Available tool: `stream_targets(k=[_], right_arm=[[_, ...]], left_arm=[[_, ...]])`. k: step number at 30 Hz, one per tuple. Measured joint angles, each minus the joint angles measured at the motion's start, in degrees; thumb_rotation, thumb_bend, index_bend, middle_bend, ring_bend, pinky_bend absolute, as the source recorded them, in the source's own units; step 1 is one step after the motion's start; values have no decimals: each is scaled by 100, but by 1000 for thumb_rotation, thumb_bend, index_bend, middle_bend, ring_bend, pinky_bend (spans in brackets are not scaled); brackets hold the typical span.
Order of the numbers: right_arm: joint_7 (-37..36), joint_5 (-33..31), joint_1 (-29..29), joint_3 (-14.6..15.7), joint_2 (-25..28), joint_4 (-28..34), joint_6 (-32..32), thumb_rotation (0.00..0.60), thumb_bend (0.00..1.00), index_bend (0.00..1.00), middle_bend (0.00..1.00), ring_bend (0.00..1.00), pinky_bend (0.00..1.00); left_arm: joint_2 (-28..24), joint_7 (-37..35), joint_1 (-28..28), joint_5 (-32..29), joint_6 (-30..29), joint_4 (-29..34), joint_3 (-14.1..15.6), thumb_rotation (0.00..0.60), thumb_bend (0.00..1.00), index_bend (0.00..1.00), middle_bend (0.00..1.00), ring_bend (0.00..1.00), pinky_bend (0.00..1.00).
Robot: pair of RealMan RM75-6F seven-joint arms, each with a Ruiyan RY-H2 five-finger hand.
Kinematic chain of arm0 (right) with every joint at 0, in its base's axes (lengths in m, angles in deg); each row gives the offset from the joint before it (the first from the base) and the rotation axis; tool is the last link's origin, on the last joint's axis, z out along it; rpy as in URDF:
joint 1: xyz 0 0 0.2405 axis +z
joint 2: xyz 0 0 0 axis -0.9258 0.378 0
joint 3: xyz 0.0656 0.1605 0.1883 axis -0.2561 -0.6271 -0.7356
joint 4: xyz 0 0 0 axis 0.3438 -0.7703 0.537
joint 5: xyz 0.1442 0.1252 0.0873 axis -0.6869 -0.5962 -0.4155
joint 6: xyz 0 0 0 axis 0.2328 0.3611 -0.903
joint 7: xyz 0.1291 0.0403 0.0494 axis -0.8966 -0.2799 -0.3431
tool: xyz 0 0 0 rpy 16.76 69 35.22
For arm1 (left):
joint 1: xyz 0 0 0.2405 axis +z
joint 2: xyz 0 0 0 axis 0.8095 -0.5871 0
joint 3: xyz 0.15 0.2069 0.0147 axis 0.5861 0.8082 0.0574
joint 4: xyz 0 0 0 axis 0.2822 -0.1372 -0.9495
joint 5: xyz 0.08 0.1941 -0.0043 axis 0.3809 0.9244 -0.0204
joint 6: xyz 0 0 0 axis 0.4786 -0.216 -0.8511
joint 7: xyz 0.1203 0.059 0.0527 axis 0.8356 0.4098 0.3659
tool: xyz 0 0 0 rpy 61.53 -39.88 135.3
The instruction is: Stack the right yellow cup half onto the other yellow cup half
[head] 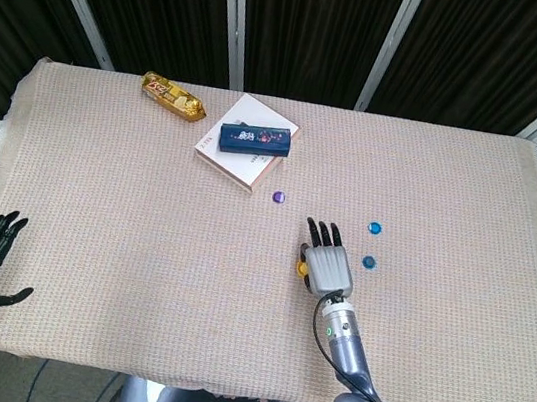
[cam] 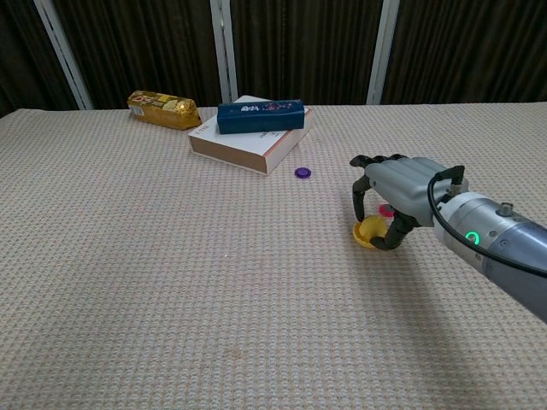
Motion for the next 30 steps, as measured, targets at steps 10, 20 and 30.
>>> stream_targets(k=[10,20,30], right_arm=[[-55,-2,20,94,-69,-107,13,600,261,499,0,0,0],[-100,21,43,111,-48,-79,8,600,260,441,0,0,0],[-81,-14,62,119,30,23,-3,600,260,396,0,0,0]], left_arm=[[-9,-6,1,-6,7,21,3,600,0,0,0,0,163],[-12,-9,-2,-8,13,27,2,600,0,0,0,0,163],[-12,-13,-9,-2,9,32,-5,600,0,0,0,0,162]])
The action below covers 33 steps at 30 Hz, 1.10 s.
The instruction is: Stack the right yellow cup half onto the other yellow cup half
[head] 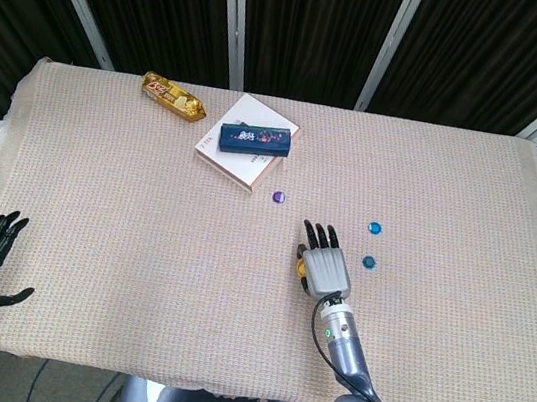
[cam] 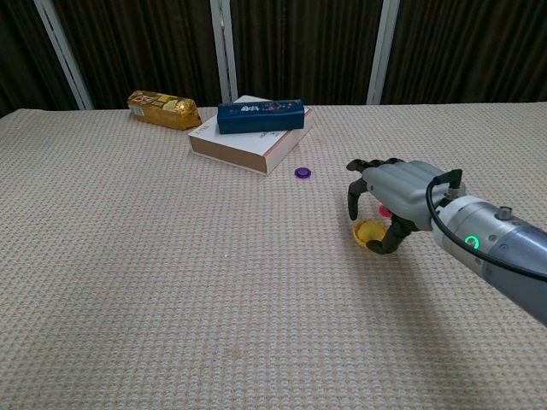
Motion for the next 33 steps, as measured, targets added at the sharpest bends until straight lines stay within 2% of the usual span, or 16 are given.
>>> stream_targets(k=[6,9,11,15,18,25,33], right_arm=[[45,-19,6,15,67,84,15,600,249,358,0,0,0],[70,-4,-2,38,143,160,35,600,112,311,0,0,0],[106,41,-17,73,237,242,70,600,21,250,0,0,0],[293,128,-73,175,481,456,207,600,0,94,0,0,0],[504,177,-158,290,806,791,353,600,0,4,0,0,0],[600,435,-598,634,2003,1850,846,600,0,0,0,0,0],[-258,1020,-1342,956,3204,2499,1571,600,0,0,0,0,0]], left_arm=[[7,1,-6,0,3,-6,-5,600,0,0,0,0,163],[8,2,-12,5,7,-16,-5,600,0,0,0,0,163],[10,3,-15,14,11,-32,0,600,0,0,0,0,163],[12,19,-23,42,16,-67,12,600,0,0,0,0,163],[12,47,-36,87,16,-81,26,600,0,0,0,0,163],[14,129,-46,172,-19,-101,55,600,0,0,0,0,163],[5,218,-54,208,-15,-78,78,600,0,0,0,0,162]])
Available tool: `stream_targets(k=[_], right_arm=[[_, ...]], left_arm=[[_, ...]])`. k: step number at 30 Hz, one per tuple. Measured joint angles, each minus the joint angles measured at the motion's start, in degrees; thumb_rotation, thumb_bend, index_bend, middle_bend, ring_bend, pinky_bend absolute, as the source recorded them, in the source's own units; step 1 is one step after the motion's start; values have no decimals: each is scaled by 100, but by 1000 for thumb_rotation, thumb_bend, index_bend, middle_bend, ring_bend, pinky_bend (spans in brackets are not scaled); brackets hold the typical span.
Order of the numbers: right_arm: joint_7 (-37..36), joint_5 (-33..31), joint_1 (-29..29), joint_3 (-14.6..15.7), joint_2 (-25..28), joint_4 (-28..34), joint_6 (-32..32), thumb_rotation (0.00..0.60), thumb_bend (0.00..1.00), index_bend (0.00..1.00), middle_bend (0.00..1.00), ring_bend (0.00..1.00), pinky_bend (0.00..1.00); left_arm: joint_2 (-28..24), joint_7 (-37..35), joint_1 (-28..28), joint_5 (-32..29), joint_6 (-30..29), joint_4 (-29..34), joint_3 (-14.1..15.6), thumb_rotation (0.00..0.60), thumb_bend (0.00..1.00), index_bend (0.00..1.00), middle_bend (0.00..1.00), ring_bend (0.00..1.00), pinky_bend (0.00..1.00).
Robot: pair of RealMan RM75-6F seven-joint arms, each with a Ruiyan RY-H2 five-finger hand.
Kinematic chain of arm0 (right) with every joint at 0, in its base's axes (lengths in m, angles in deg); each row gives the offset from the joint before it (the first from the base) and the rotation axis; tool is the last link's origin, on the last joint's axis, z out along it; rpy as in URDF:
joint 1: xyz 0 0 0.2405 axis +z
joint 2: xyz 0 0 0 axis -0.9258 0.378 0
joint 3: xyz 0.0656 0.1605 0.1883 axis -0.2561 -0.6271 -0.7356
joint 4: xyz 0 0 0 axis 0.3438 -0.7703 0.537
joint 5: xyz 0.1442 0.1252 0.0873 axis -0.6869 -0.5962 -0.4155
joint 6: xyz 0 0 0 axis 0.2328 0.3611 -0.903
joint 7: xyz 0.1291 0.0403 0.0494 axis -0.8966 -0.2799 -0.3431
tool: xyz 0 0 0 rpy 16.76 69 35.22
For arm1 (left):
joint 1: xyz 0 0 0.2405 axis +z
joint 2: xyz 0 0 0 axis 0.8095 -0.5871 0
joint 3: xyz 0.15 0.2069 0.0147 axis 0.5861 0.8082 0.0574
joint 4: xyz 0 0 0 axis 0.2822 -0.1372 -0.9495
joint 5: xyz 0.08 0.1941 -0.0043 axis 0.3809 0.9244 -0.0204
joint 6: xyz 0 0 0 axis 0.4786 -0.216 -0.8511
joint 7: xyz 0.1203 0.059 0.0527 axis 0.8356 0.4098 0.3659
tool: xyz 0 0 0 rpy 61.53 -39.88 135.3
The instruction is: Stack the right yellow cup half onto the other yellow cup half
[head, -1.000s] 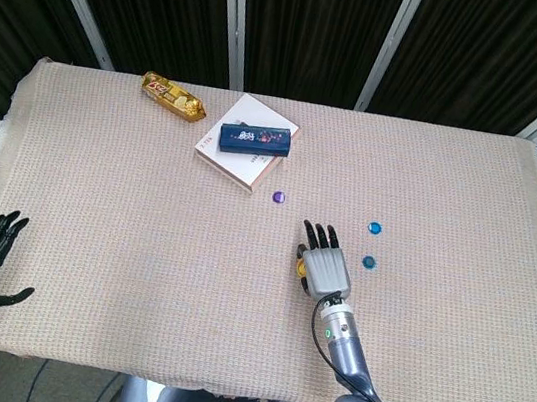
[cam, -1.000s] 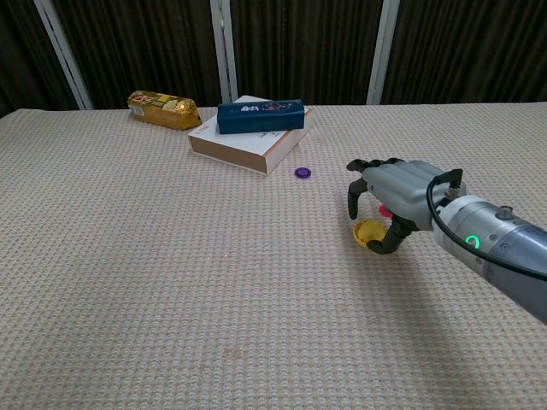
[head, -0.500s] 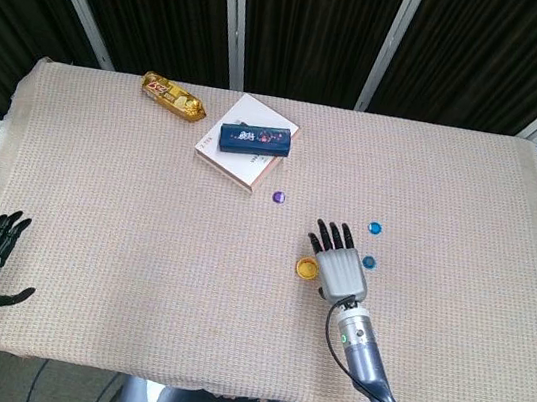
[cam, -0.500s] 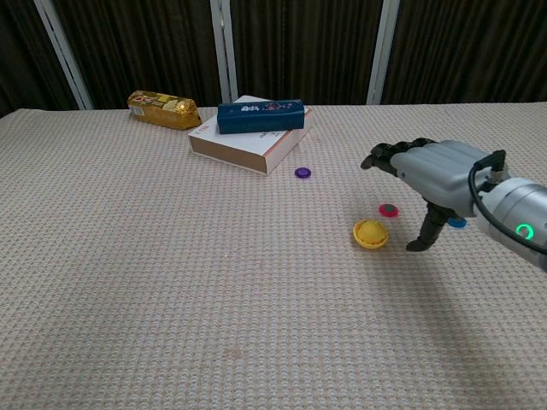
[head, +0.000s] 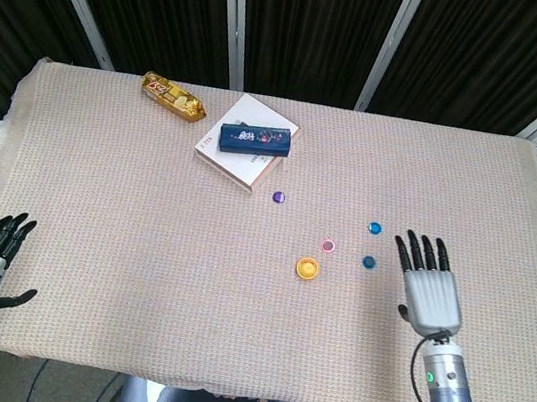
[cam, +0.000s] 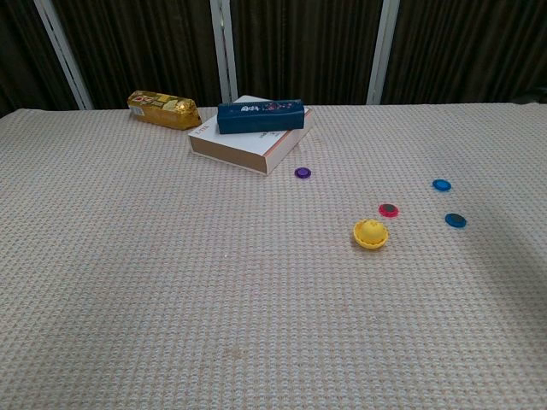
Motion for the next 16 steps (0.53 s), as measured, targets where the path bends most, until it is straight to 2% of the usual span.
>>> stream_targets(k=[8,16], right_arm=[[-1063,483,-708,252,546,-44,510,600,0,0,0,0,0],[-1568,922,-1155,427,408,-794,886,600,0,0,0,0,0]], left_arm=[[-9,33,2,-35,41,24,14,600,0,0,0,0,163],[-24,65,12,-58,48,48,20,600,0,0,0,0,162]])
